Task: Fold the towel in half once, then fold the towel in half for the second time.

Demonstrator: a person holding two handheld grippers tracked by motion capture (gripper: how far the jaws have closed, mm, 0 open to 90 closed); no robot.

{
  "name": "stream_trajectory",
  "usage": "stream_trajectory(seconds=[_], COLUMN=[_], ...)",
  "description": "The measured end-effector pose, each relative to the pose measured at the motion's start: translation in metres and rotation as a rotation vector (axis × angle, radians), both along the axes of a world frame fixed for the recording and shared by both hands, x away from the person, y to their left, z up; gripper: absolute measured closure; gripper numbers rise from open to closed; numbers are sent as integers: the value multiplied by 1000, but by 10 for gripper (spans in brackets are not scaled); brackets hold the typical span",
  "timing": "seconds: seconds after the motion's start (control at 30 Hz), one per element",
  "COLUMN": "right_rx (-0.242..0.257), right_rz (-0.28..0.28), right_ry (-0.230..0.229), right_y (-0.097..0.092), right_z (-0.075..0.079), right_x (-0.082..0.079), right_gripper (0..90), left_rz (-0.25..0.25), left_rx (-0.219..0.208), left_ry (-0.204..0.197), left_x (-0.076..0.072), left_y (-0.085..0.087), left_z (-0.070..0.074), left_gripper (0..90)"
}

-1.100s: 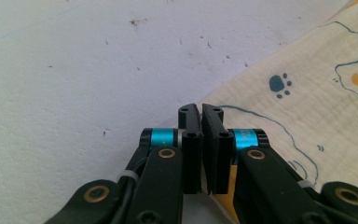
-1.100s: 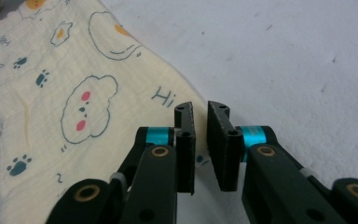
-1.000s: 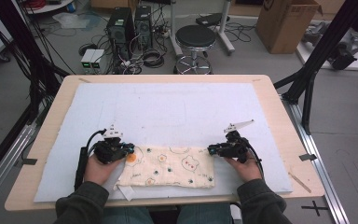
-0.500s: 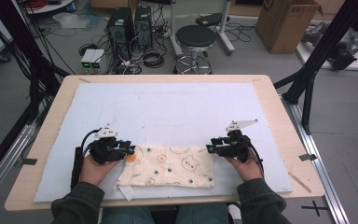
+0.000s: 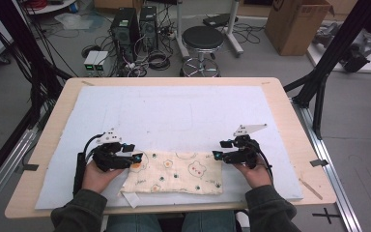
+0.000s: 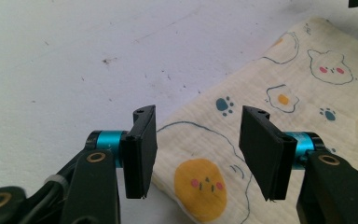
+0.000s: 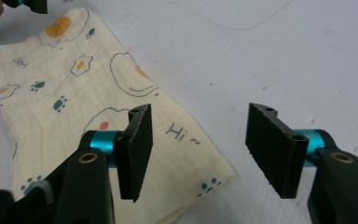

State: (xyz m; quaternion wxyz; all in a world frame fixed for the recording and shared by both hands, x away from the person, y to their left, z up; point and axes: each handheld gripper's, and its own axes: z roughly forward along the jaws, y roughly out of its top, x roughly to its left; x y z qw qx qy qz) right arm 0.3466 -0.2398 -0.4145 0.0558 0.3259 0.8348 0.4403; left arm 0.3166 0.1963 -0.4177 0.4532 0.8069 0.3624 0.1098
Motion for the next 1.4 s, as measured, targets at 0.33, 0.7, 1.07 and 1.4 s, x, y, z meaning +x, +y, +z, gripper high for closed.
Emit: stream_trajectory(seconds=[0.33, 0.7, 1.07, 1.4], right_rx=[5, -13, -54, -64], right_rz=[0, 0, -29, -57], right_ry=[-2, -3, 42, 132], right_y=[0, 1, -1, -6], right_z=[0, -2, -8, -18], right_x=[1, 4, 13, 22], right_gripper=[371, 422, 489, 612], left_rz=[16, 22, 84, 105], left_rx=[-9, -1, 37, -14], left_ry=[-5, -5, 25, 86], left_x=[1, 3, 18, 30], left_y=[2, 2, 4, 7], left_z=[0, -1, -13, -24], left_gripper=[425, 425, 453, 555])
